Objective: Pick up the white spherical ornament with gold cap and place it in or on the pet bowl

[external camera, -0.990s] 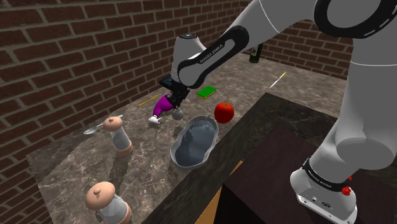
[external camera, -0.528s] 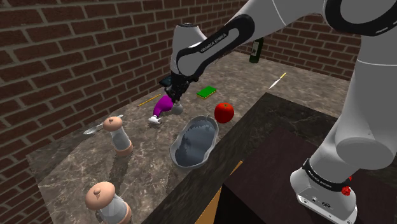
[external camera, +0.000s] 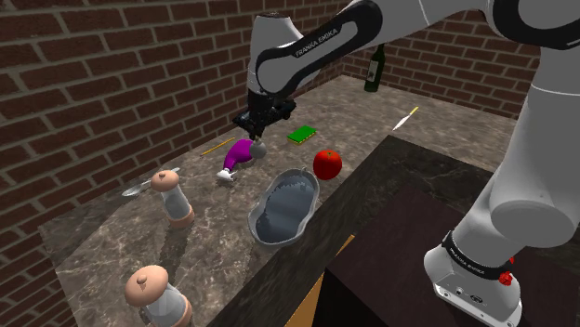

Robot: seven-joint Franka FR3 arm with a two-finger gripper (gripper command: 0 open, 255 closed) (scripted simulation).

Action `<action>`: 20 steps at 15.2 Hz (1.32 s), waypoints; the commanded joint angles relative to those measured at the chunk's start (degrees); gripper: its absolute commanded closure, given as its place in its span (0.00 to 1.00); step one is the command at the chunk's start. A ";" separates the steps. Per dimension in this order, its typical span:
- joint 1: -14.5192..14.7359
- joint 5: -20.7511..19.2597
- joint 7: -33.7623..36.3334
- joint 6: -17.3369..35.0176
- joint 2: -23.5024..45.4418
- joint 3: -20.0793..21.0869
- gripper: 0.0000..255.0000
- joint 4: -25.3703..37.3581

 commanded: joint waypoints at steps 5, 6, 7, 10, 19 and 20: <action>-0.21 0.60 -0.39 -4.36 -1.96 0.13 1.00 2.44; -0.23 0.68 -0.43 -5.07 -2.24 0.15 1.00 2.87; -0.24 0.76 -0.46 -5.77 -2.51 0.17 1.00 3.31; -0.29 0.96 -0.55 -7.90 -3.25 0.21 1.00 4.71; 1.21 4.22 1.48 -8.12 -18.24 2.00 1.00 -9.62; 1.53 4.74 1.79 -8.30 -20.31 2.26 1.00 -11.45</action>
